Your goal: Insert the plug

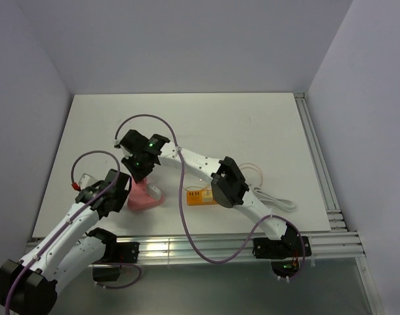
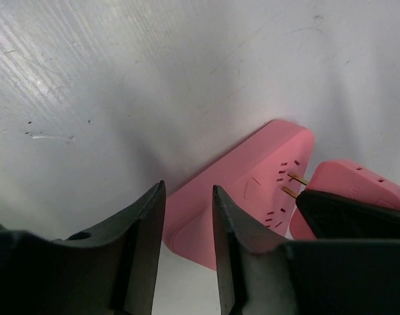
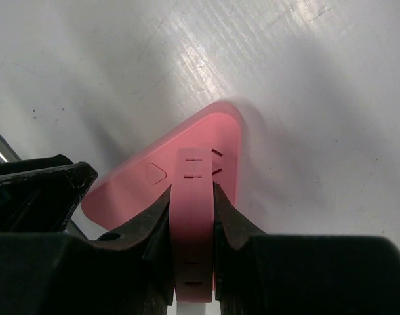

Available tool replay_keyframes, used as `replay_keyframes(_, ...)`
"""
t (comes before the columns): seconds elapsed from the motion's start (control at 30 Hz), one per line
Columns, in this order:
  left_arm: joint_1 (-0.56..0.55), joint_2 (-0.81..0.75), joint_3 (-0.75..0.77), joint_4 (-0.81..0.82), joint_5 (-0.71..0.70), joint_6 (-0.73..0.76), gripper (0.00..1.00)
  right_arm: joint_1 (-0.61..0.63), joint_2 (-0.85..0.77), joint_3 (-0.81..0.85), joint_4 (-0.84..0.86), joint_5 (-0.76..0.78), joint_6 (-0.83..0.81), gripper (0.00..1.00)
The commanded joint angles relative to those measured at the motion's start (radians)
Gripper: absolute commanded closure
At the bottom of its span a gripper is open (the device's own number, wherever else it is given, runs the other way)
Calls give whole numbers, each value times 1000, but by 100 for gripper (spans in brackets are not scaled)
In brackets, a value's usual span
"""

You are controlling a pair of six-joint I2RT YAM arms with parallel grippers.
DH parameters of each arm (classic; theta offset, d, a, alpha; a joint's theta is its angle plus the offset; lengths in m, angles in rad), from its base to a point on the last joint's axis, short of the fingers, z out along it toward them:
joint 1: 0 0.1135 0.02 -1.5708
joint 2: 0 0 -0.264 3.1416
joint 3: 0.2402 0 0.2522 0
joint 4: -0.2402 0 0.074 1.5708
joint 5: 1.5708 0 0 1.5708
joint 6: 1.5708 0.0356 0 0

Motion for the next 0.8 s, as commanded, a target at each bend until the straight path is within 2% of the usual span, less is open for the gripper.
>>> replay_keyframes(0.0, 3, -20, -3, 68, -33, 20, 63, 7, -5, 48, 3, 35, -28, 100)
replay_keyframes(0.1, 3, -41, -6, 112, -61, 28, 67, 7, -20, 41, 17, 43, -27, 100)
replay_keyframes(0.23, 3, -30, -34, 212, -73, 60, 79, -10, -75, -30, 89, 67, 12, 100)
replay_keyframes(0.43, 5, 60, -34, 283, -121, 86, 91, -56, -169, -133, 161, 63, 44, 100)
replay_keyframes(0.57, 3, 149, -11, 296, -168, 86, 96, -76, -213, -186, 192, 49, 45, 100)
replay_keyframes(0.63, 3, 203, -5, 348, -159, 105, 100, -79, -238, -212, 203, 49, 45, 100)
replay_keyframes(0.77, 5, 279, 0, 463, -76, 214, 100, -81, -253, -229, 197, 37, 42, 100)
